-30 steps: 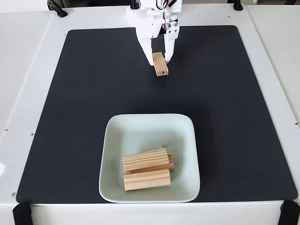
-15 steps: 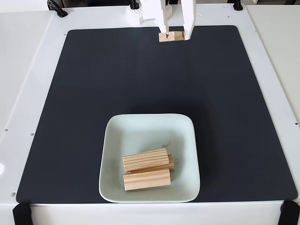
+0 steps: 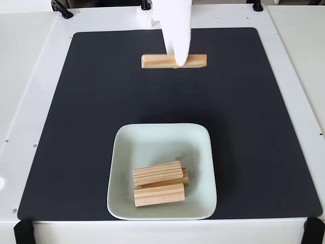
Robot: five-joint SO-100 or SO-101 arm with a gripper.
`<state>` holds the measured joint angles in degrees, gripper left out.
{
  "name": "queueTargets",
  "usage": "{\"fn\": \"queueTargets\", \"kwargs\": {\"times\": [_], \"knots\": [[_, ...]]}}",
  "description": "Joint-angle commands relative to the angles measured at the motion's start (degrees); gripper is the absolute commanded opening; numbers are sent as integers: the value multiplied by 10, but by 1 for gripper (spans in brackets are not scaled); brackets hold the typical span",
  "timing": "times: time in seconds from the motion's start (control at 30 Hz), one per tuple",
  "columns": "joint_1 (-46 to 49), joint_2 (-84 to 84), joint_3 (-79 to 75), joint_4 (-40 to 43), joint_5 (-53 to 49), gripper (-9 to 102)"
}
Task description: Pick up the wooden block and place them on the plate.
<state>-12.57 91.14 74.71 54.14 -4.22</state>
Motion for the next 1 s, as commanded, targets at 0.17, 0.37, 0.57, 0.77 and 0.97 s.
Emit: {"fn": "queueTargets", "kwargs": {"times": [0.17, 0.37, 0.57, 0.77, 0.97], "knots": [[28, -79, -39, -24, 20, -1], [31, -161, -90, -23, 20, -1], [23, -245, -184, -17, 21, -1], [28, -293, -212, -16, 19, -1], [31, -305, -208, -16, 17, -1]]}}
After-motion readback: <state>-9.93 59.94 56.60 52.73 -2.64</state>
